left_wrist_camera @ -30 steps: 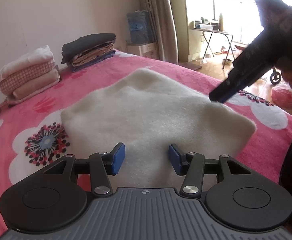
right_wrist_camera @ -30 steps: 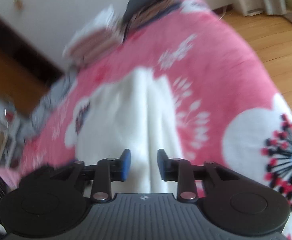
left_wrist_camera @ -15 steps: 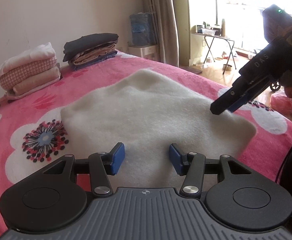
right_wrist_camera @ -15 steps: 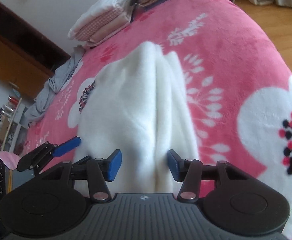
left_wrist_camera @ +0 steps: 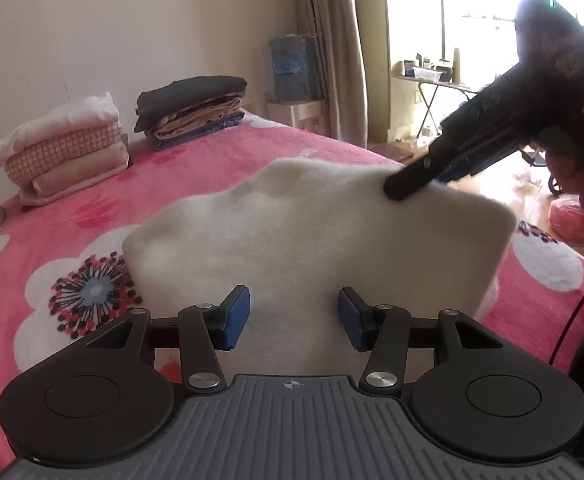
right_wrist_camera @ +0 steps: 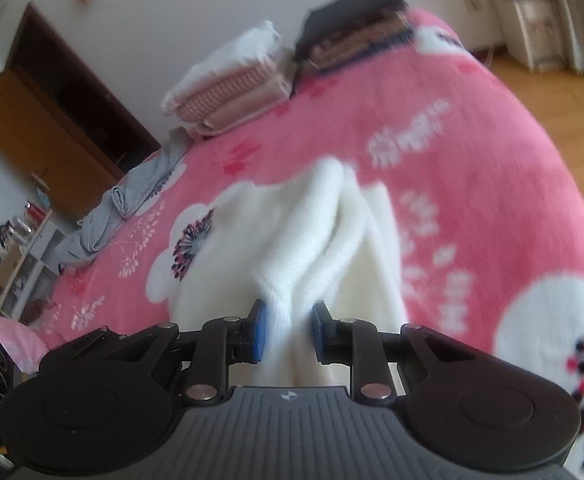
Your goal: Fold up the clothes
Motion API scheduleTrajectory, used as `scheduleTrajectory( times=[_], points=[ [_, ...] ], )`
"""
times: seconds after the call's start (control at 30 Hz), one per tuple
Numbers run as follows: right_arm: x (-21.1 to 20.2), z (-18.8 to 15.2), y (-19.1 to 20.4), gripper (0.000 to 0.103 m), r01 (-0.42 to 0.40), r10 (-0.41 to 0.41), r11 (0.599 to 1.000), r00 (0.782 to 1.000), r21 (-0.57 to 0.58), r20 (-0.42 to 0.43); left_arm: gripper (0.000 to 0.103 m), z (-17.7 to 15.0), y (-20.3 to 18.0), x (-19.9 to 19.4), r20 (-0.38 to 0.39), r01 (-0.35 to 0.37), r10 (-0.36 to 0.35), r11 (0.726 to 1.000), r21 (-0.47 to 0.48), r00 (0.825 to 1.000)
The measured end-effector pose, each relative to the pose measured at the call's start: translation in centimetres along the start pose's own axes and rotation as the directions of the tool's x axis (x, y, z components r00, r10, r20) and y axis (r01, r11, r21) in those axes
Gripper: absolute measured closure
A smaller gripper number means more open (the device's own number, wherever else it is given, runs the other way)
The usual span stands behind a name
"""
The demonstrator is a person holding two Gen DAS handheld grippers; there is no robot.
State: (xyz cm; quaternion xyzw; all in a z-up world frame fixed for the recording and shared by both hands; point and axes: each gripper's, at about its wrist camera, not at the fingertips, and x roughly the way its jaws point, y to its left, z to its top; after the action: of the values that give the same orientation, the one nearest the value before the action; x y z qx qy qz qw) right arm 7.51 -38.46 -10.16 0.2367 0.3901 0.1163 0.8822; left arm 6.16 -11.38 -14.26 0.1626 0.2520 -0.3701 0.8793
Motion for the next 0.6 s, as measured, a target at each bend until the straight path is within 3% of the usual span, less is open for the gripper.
scheduleTrajectory(
  times=[0.13,0.3,0.43,0.53,0.6],
  points=[
    [1.6,-1.1,-2.4,0.078,0.021,-0.020,0.999,0.999,0.025,-0.046,0.053,-0.1,-0.6,0.4,-0.002,0.001,-0.001,1.000,0.012,1.000],
    [1.3,-1.8,-2.7,0.077,0.011,-0.011,1.000,1.000,0.002,-0.027,0.053,-0.9,-0.8,0.4,0.012,-0.005,0.005,1.000,0.018,1.000],
    [0.7,-1.6,-2.6,0.067,0.032,-0.032,0.999,0.999,-0.011,-0.032,0.054,-1.3,-1.4,0.2,0.024,-0.015,0.014,0.999,0.031,1.000],
    [-1.8,-1.0,0.0,0.066,0.132,-0.128,0.984,0.991,-0.116,0.042,0.054,-1.3,-1.1,0.2,0.021,0.001,-0.001,1.000,0.002,1.000],
    [-3.1,-0.9,2.5,0.071,0.182,-0.161,0.957,0.981,-0.227,0.107,0.054,-1.3,-1.0,0.2,0.024,0.006,-0.006,1.000,-0.012,1.000]
  ],
)
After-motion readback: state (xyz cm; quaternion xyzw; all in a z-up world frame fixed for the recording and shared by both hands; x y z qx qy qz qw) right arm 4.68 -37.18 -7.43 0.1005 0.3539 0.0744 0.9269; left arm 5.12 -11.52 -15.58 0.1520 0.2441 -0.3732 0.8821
